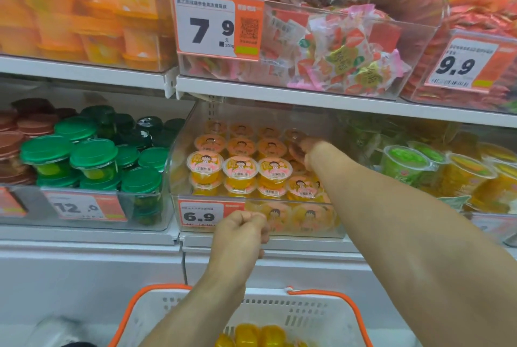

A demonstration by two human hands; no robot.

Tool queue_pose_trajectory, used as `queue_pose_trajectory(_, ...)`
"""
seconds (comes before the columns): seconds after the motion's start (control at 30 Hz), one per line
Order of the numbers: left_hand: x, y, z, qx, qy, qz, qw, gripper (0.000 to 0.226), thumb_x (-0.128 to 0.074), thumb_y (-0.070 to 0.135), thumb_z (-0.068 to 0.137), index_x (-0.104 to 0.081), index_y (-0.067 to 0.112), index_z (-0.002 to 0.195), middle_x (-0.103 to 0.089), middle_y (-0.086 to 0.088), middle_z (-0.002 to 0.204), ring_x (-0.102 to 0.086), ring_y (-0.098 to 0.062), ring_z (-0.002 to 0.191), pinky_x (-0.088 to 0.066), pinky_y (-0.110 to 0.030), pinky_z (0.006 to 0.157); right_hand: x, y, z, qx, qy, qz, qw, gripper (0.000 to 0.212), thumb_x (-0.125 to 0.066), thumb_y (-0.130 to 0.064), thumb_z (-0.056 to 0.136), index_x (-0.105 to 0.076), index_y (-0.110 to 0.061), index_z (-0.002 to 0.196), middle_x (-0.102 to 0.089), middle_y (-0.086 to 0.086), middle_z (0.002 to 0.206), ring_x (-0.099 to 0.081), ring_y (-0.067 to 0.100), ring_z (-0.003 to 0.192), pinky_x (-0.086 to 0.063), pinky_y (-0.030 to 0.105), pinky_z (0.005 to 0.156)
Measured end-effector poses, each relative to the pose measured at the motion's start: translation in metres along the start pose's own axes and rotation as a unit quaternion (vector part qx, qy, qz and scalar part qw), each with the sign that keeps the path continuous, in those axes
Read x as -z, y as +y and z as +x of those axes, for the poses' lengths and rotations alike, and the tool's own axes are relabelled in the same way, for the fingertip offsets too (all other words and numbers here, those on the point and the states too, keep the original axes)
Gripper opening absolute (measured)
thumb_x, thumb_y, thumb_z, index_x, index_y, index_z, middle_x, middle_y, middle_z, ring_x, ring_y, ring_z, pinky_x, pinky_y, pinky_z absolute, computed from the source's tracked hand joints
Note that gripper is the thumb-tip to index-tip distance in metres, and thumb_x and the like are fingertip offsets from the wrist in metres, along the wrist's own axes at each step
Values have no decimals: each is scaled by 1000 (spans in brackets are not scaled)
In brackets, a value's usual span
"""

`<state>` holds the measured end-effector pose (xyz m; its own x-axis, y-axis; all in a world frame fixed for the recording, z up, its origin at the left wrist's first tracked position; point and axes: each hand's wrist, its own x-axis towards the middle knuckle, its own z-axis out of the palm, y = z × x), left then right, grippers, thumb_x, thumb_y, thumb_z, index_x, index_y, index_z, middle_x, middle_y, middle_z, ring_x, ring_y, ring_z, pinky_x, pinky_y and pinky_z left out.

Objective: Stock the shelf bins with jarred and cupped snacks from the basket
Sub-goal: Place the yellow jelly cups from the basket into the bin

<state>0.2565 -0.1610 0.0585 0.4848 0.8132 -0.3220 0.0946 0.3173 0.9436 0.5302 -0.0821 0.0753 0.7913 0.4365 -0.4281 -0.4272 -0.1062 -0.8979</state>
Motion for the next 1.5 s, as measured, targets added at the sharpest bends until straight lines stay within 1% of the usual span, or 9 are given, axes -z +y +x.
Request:
queue_pose_trajectory(0.17,2,-3,3,0,-5,21,1000,13,-56,10,94,-68,7,88,-72,-8,93,-67,-27,96,-49,-31,65,5,2,-1,14,17,-41,999,30,-65,-10,95,-58,-8,125,-68,12,109,-65,18,64,-50,21,37)
queue_pose_trajectory(0.33,8,-6,1,-14,-18,44,999,14,-56,9,95,-66,8,85,-70,-6,90,-64,-21,86,-49,-32,67,26,-1,-42,123,52,-188,973,29,-73,-21,90,-61,5,97,-72,7,65,-73,23,71,-62,40,79)
queue_pose_trajectory(0.57,19,-49,9,-93,-70,278,953,18,-49,20,97,-62,8,91,-67,-5,79,-60,-19,72,-46,-28,64,67,52,-187,367,18,-223,903,17,-75,-30,85,-64,-19,80,-72,1,62,-69,15,55,-56,35,58)
queue_pose_trajectory(0.77,35,-160,8,1,-129,539,832,14,-50,21,93,-58,13,85,-64,-8,92,-61,-24,86,-49,-31,70,96,203,-219,234,-39,-257,937,20,-75,-22,87,-64,-6,85,-71,7,68,-63,13,49,-53,30,56)
queue_pose_trajectory(0.97,95,-293,-9,129,-148,617,762,70,-54,55,85,-40,16,141,-38,-15,147,-36,-35,135,-43,-41,103,159,333,-194,80,-39,-464,881,21,-76,-27,84,-63,-18,71,-70,5,74,-68,22,76,-56,37,76)
queue_pose_trajectory(1.17,96,-326,-16,72,-94,625,772,38,-63,29,89,-46,14,119,-31,-14,129,-58,-35,101,-50,-38,85,202,385,-178,-18,-53,-567,822,24,-74,-16,80,-56,-21,65,-68,7,82,-66,24,85,-53,34,75)
queue_pose_trajectory(1.23,96,-331,-13,45,-25,650,759,37,-65,28,88,-46,17,118,-37,-13,127,-56,-33,102,-51,-40,83,205,387,-173,6,-29,-585,811,10,-65,-9,82,-62,-18,83,-67,8,94,-64,26,94,-50,34,80)
queue_pose_trajectory(1.33,106,-336,-5,7,56,672,738,45,-65,32,86,-47,19,126,-43,-14,127,-47,-35,117,-44,-43,91,205,387,-164,68,2,-627,776,35,-58,-5,84,-56,-14,118,-55,10,118,-55,29,111,-44,35,91)
queue_pose_trajectory(1.5,117,-329,20,0,147,575,805,60,-72,41,80,-51,6,124,-48,-23,129,-43,-43,121,-35,-52,102,209,400,-153,90,18,-728,679,46,-52,-19,88,-50,-22,134,-51,8,135,-43,29,124,-34,39,105)
